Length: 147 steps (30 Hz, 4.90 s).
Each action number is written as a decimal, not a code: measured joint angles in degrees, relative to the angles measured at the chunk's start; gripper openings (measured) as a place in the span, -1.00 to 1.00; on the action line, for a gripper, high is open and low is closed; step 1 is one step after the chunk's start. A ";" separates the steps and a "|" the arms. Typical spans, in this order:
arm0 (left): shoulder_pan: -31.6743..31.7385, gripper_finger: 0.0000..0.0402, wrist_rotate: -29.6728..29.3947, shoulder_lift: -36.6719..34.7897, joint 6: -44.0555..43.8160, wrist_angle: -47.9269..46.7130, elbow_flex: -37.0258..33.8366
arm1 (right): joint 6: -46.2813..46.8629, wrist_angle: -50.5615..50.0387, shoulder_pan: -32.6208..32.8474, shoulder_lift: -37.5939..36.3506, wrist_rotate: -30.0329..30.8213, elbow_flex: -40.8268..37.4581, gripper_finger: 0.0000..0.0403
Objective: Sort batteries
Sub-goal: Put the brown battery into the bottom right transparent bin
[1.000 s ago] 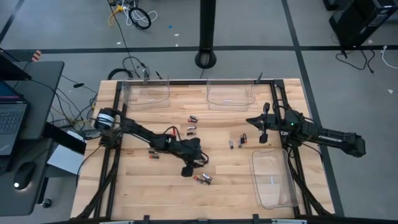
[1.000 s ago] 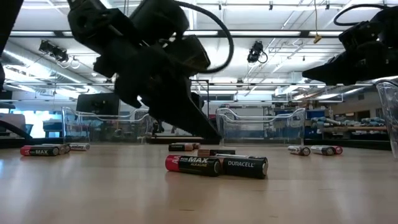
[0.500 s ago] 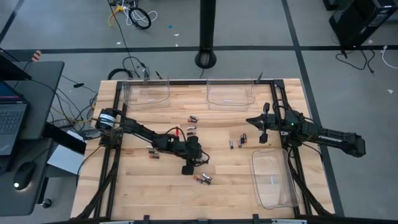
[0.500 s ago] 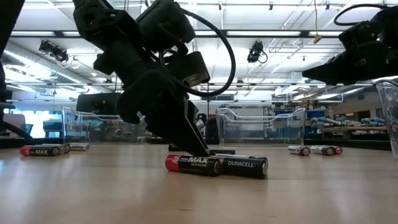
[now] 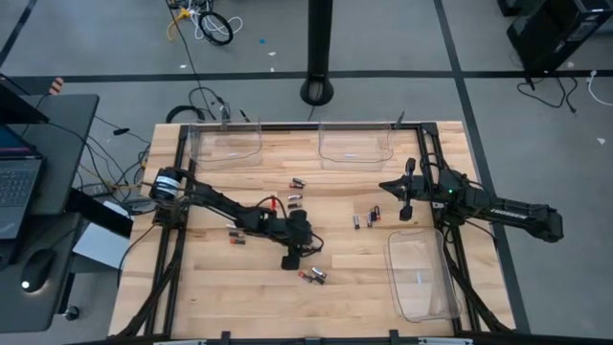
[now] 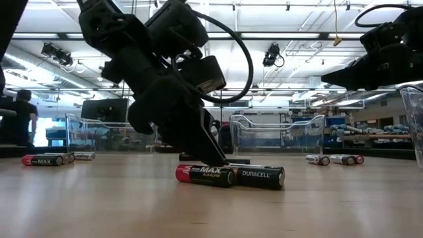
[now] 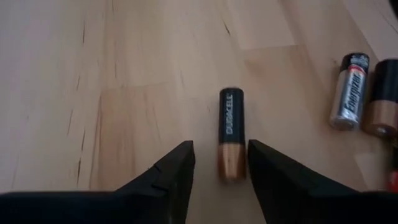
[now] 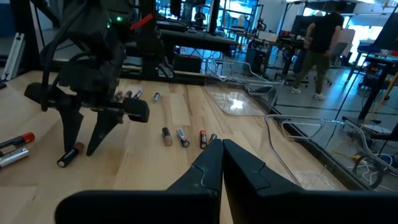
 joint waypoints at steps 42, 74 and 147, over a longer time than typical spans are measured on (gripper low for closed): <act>0.67 -0.72 5.39 0.39 11.04 8.48 16.24 | 0.00 0.09 0.00 -0.02 0.00 0.02 -0.89; 10.44 -0.72 7.33 0.33 -5.96 67.54 0.09 | 17.80 30.12 9.15 9.35 3.22 1.43 -0.72; 12.79 -0.66 11.87 0.29 -2.01 67.88 4.92 | 3.85 39.28 31.17 56.63 27.12 33.48 -0.70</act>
